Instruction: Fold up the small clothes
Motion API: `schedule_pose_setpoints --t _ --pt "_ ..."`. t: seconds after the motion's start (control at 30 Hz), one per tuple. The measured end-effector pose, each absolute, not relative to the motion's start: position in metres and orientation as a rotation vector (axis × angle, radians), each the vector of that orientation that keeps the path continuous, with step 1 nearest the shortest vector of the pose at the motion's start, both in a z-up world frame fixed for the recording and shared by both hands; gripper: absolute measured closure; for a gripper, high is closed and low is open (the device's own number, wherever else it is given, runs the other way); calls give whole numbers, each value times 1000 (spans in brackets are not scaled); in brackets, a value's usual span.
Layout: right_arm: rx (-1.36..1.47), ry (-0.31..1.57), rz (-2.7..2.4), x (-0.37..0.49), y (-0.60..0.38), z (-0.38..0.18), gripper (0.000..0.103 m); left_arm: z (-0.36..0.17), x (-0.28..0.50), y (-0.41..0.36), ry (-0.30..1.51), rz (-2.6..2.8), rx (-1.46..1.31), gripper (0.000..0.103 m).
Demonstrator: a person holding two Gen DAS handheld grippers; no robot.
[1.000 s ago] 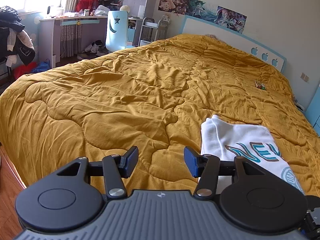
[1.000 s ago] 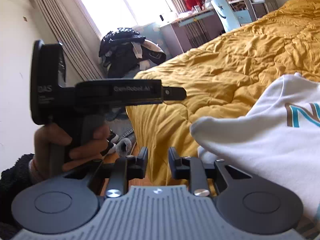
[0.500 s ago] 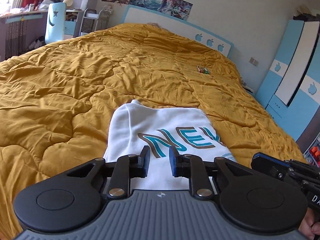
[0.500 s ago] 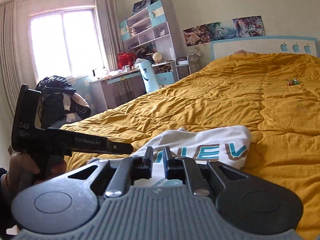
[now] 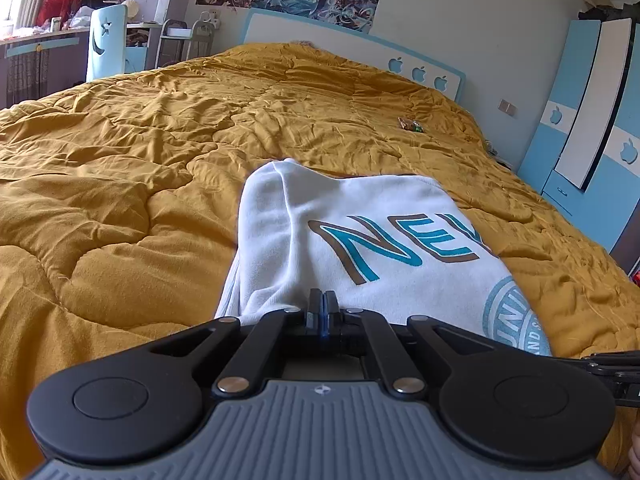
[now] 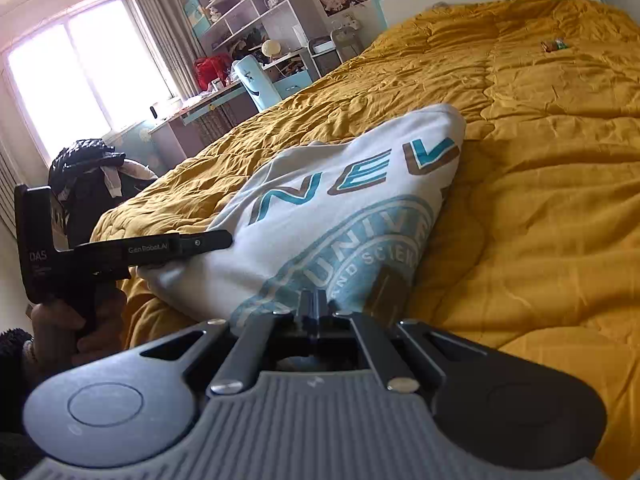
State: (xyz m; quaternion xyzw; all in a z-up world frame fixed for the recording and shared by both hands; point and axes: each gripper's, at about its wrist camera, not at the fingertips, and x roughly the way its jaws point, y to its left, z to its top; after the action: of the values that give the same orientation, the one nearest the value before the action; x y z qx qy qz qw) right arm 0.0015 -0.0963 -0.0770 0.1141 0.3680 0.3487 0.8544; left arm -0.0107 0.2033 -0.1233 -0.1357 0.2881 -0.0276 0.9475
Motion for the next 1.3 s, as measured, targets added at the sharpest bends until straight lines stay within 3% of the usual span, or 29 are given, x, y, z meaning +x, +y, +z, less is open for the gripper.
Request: schedule_pose_setpoints --t 0.1,0.23,0.47,0.53,0.77,0.87,1.3 --pt "402 824 752 4 -125 -74 103 -114 -12 208 582 -20 -256 100" --pt "483 688 782 -2 -150 -48 103 -88 -25 206 477 23 -121 96" --pt "365 526 850 47 -121 -16 103 -58 24 196 525 -61 -125 95" --pt "260 488 900 64 -100 -12 103 -63 49 187 595 -120 -103 100" --pt "44 565 823 139 -41 -58 103 -116 119 175 783 -74 -173 101" --pt "-7 615 762 165 -33 -82 103 -127 122 189 784 -55 -260 100" --pt "195 643 399 234 -61 -100 103 -139 112 188 736 -25 -253 97"
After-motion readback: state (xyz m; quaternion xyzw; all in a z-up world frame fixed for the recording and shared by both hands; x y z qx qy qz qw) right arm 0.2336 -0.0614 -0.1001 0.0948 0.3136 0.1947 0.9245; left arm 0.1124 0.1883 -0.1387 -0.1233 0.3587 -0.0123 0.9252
